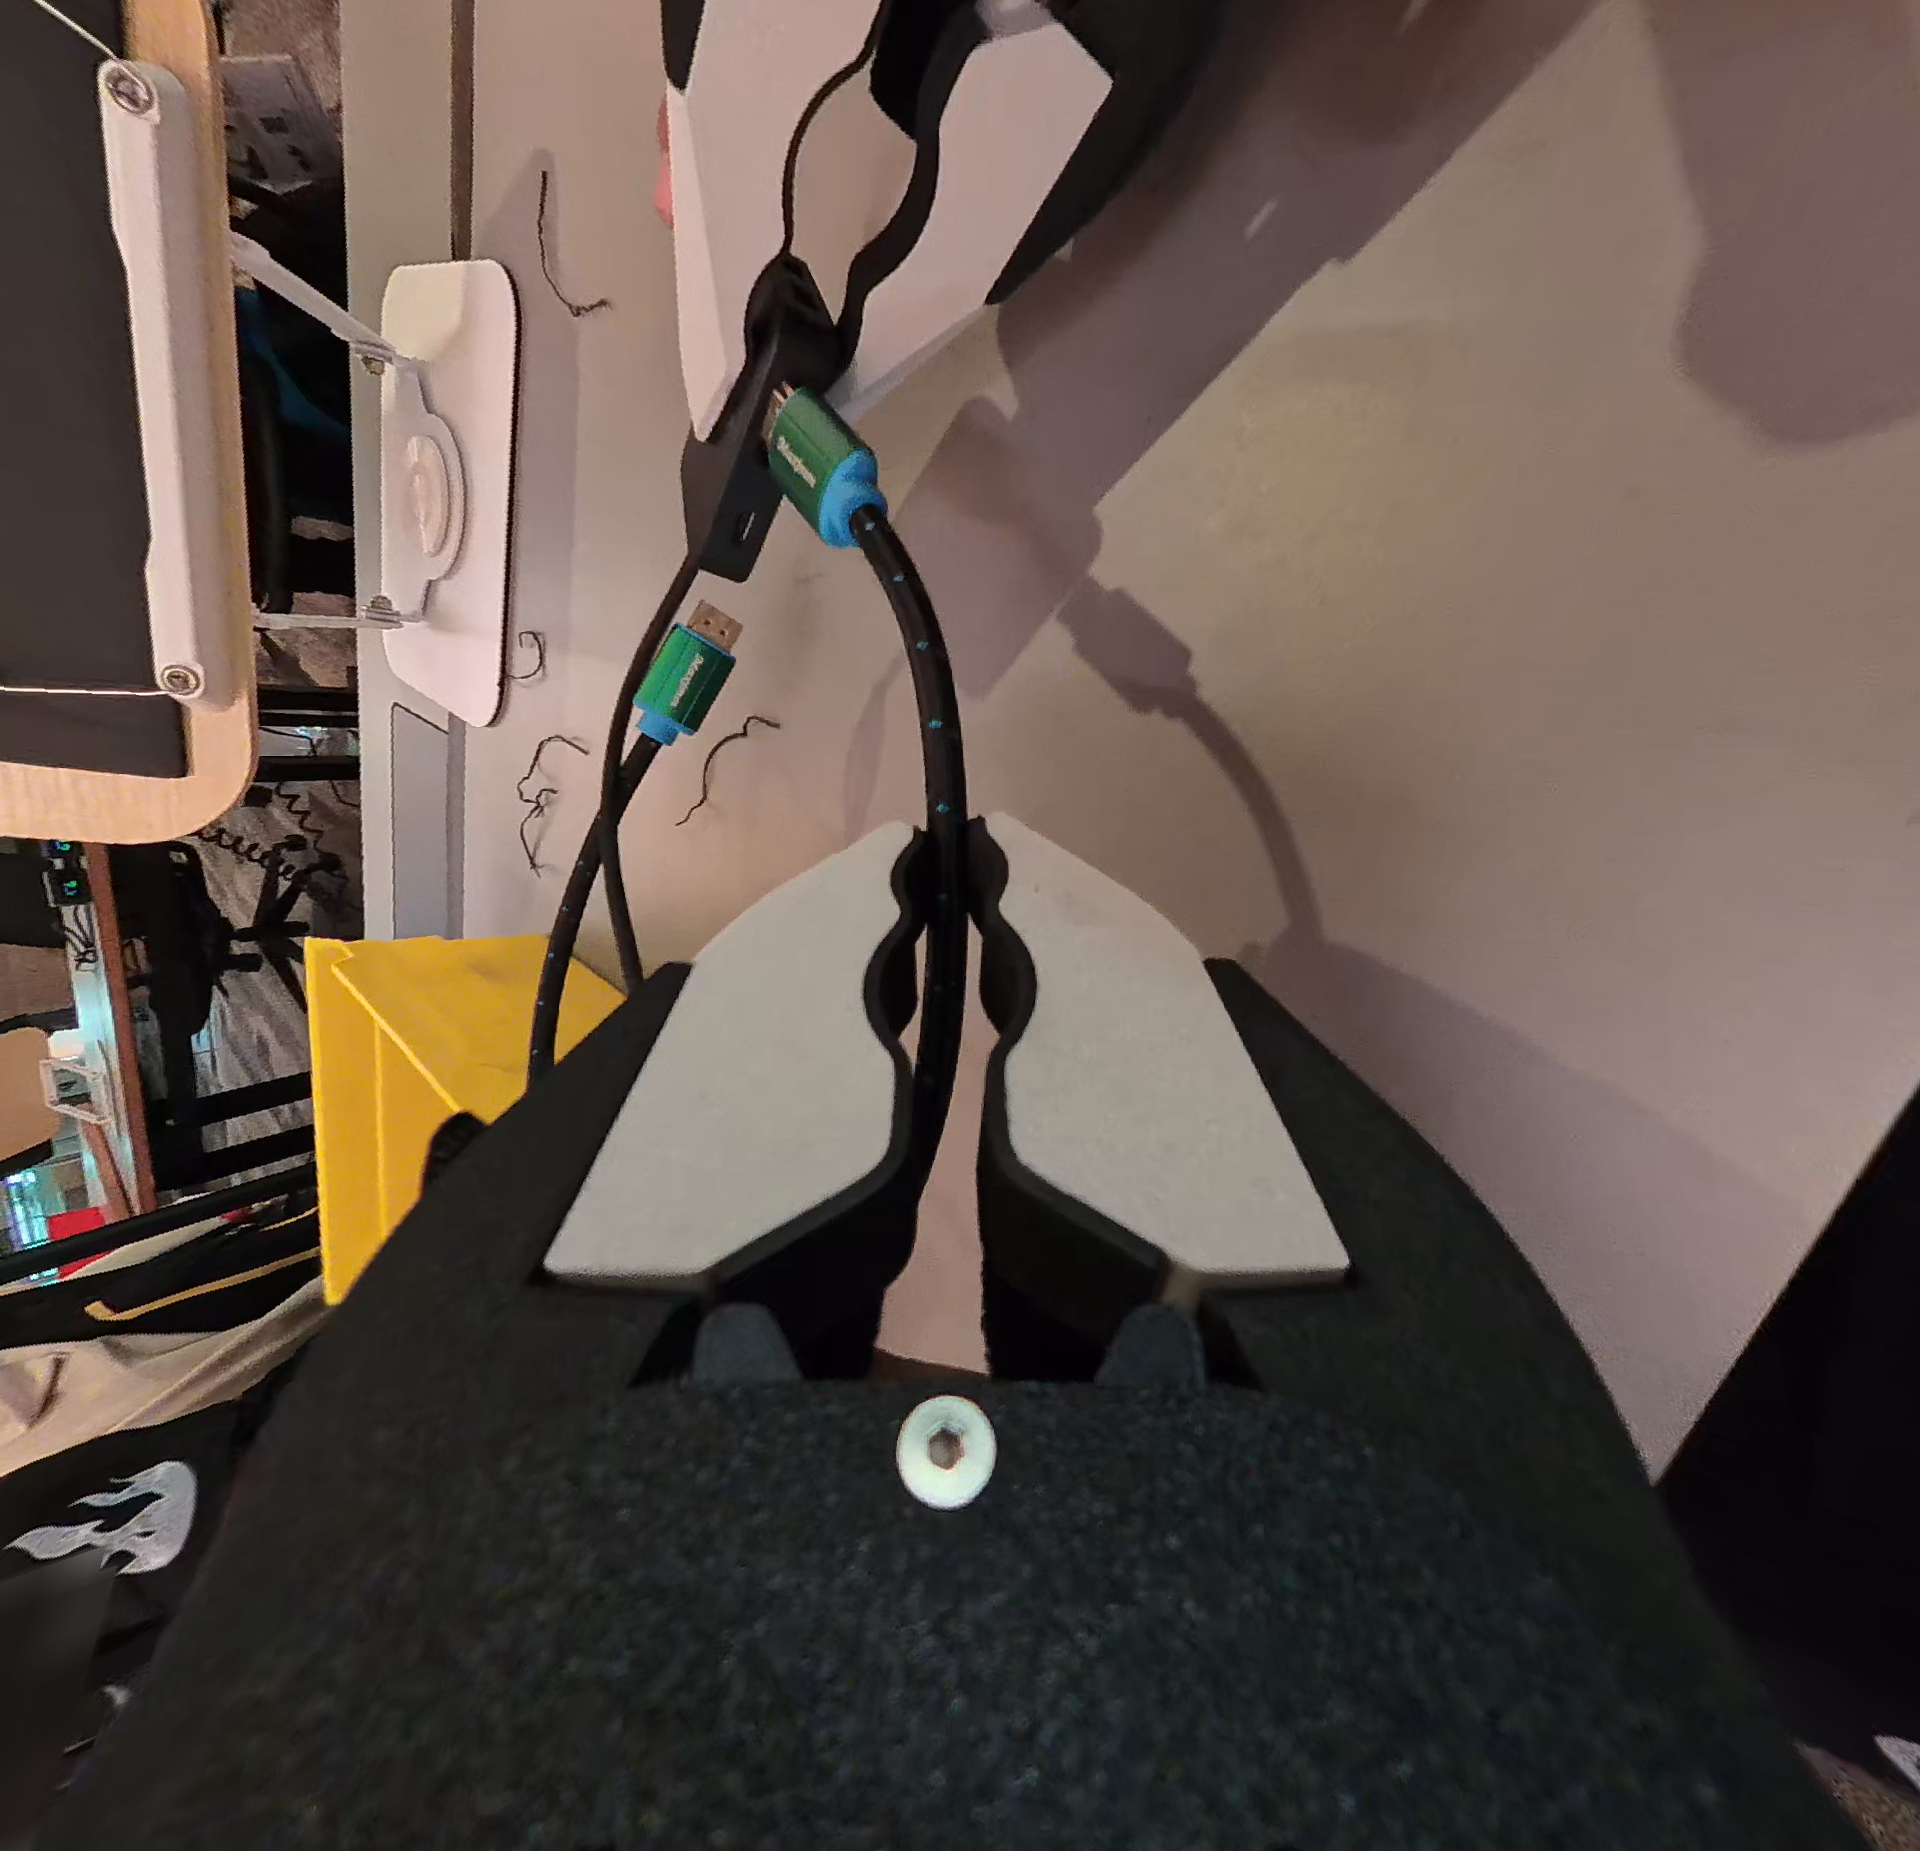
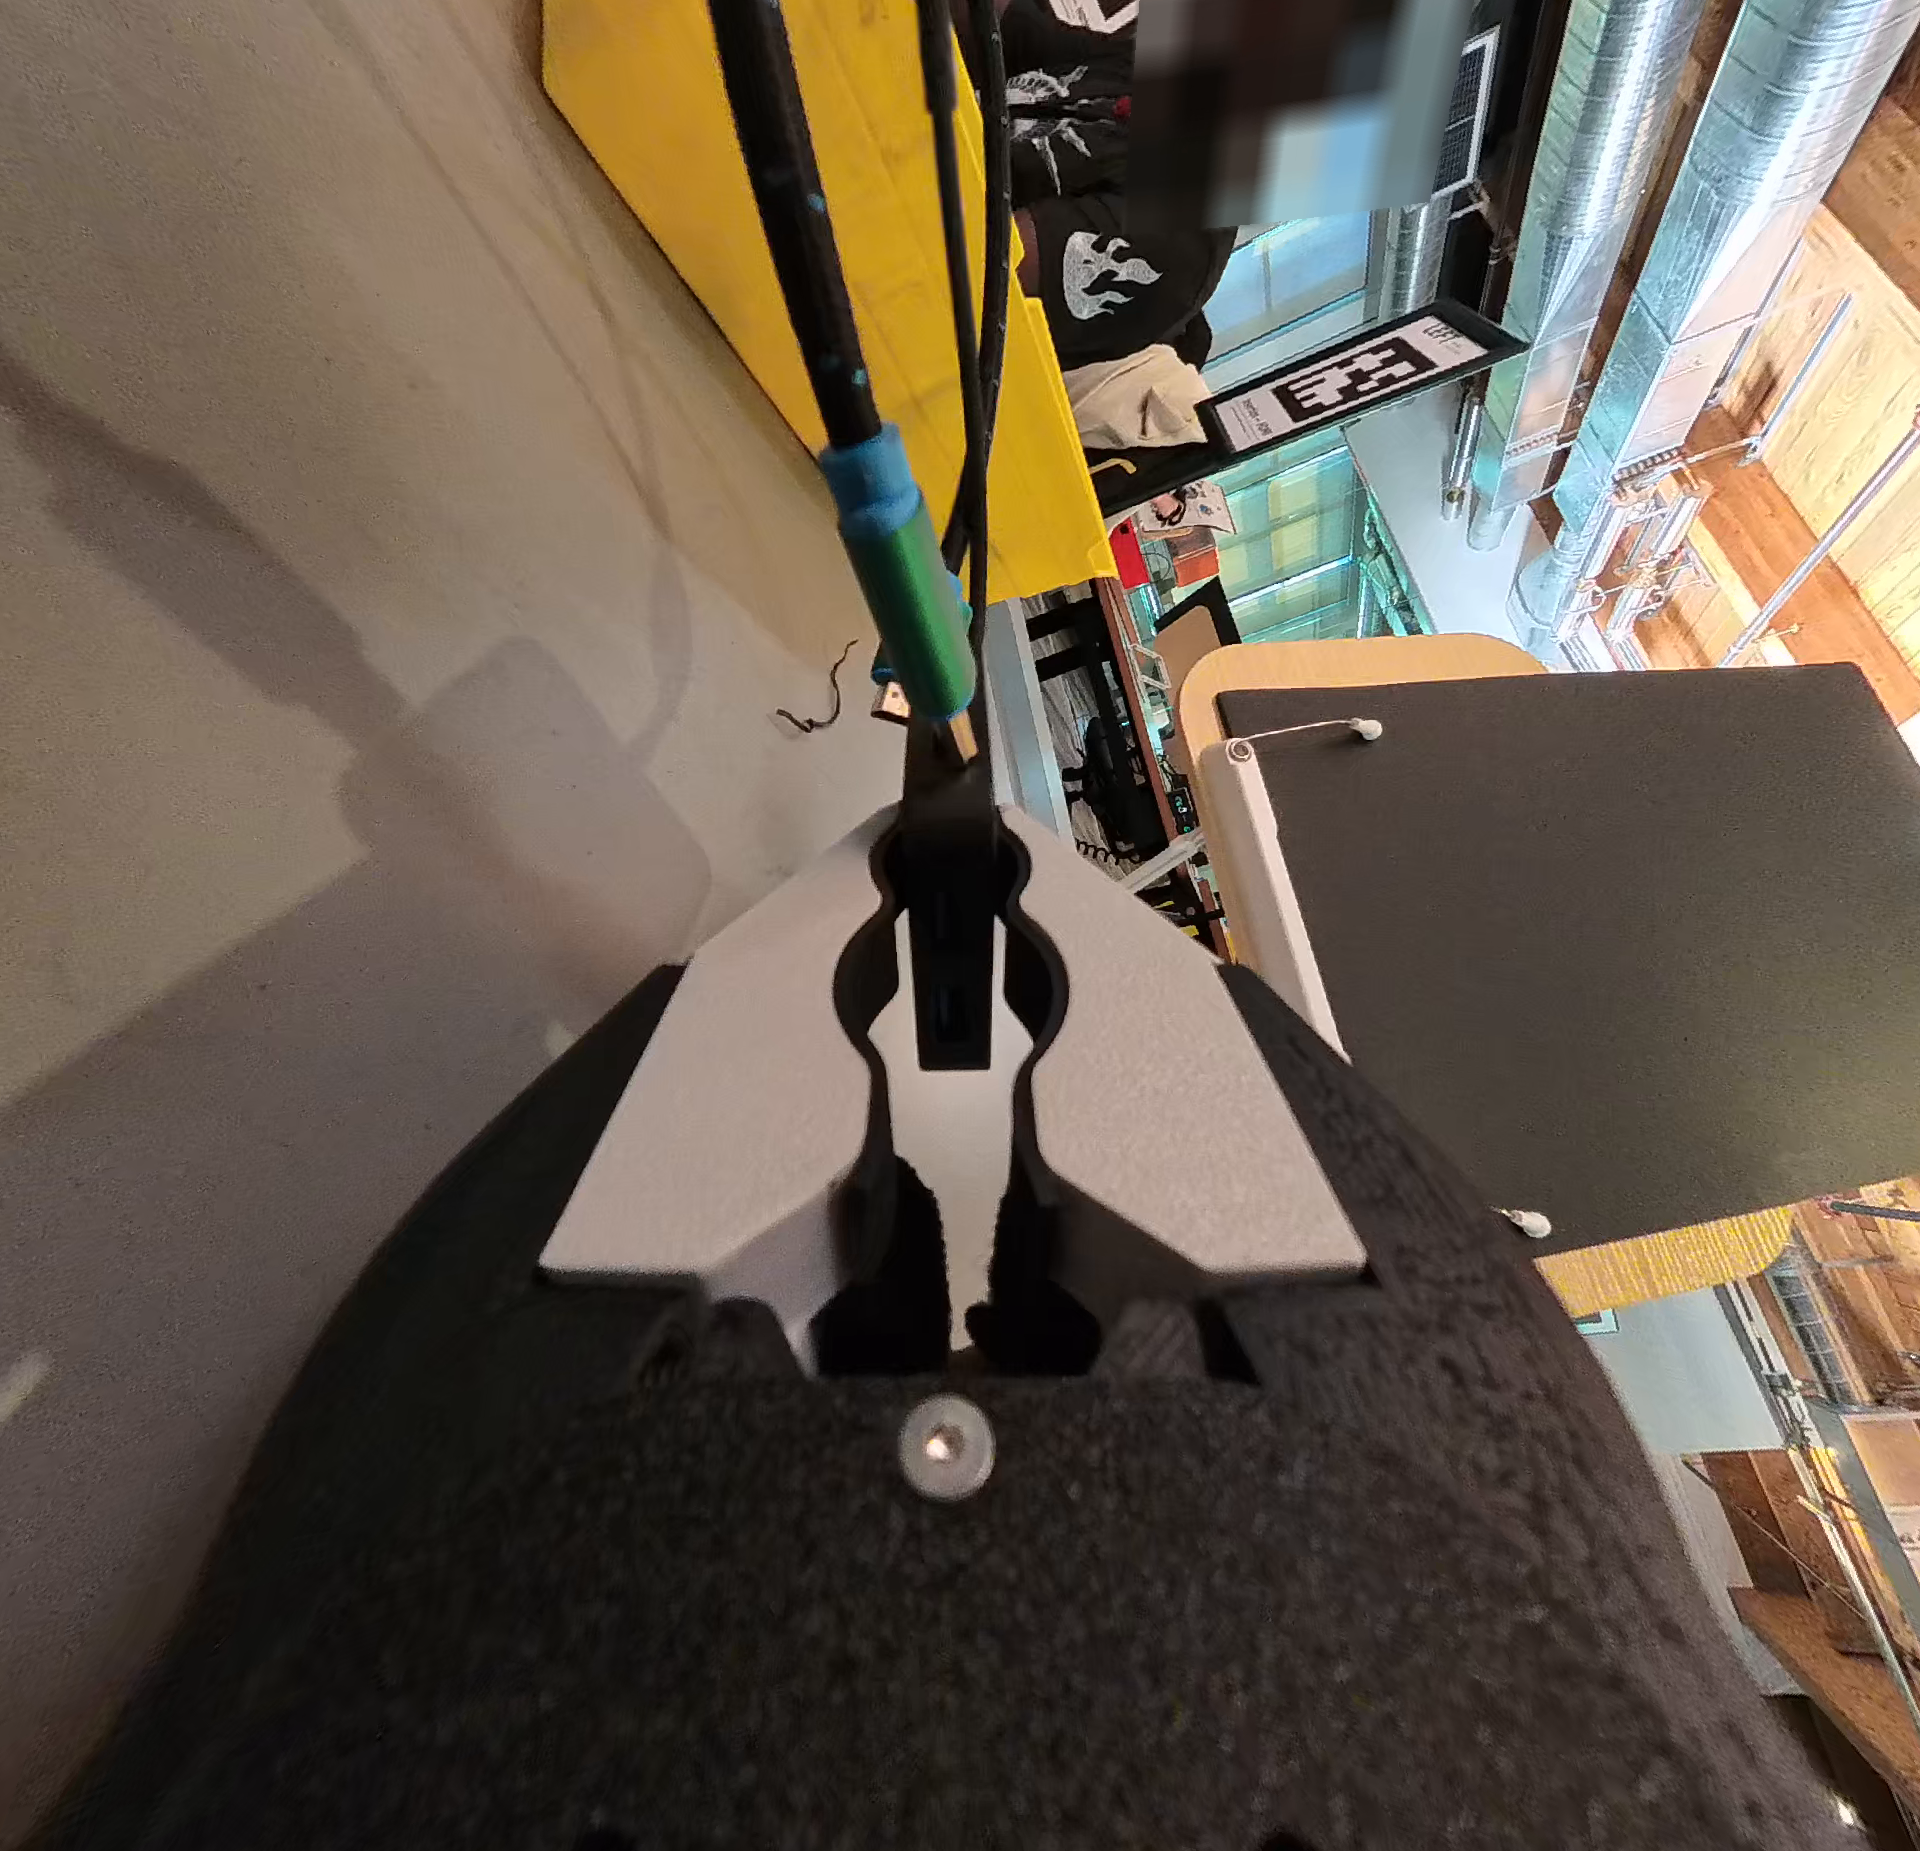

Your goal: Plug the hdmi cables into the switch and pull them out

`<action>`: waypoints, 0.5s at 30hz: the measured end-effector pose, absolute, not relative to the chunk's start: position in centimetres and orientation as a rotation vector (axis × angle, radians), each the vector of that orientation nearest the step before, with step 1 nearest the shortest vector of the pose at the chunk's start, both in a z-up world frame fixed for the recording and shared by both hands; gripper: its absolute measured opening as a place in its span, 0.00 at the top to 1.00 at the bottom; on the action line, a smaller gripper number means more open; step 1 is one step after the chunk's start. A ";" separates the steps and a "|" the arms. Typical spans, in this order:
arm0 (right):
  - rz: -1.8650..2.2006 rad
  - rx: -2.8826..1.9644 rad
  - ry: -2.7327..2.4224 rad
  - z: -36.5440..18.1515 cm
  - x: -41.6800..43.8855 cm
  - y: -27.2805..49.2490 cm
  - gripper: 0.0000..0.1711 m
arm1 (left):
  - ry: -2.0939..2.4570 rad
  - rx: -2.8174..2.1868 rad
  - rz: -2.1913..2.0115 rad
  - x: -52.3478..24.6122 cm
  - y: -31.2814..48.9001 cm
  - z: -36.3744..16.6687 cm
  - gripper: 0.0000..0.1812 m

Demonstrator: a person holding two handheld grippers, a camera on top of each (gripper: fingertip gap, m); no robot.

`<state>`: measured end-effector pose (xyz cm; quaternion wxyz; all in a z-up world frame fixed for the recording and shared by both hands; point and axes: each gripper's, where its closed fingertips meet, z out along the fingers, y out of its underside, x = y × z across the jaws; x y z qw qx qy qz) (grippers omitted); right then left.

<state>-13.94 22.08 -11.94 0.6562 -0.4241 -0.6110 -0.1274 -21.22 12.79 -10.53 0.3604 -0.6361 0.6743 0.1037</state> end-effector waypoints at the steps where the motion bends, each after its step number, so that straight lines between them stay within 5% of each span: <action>1: -0.286 -0.961 -1.385 -12.0 -14.0 22.1 0.93 | 1.749 -1.635 0.281 -21.3 12.8 -10.6 0.97; 15: -0.286 -0.963 -1.389 -12.1 -14.2 21.9 0.93 | 1.739 -1.629 0.298 -21.5 13.3 -10.2 0.97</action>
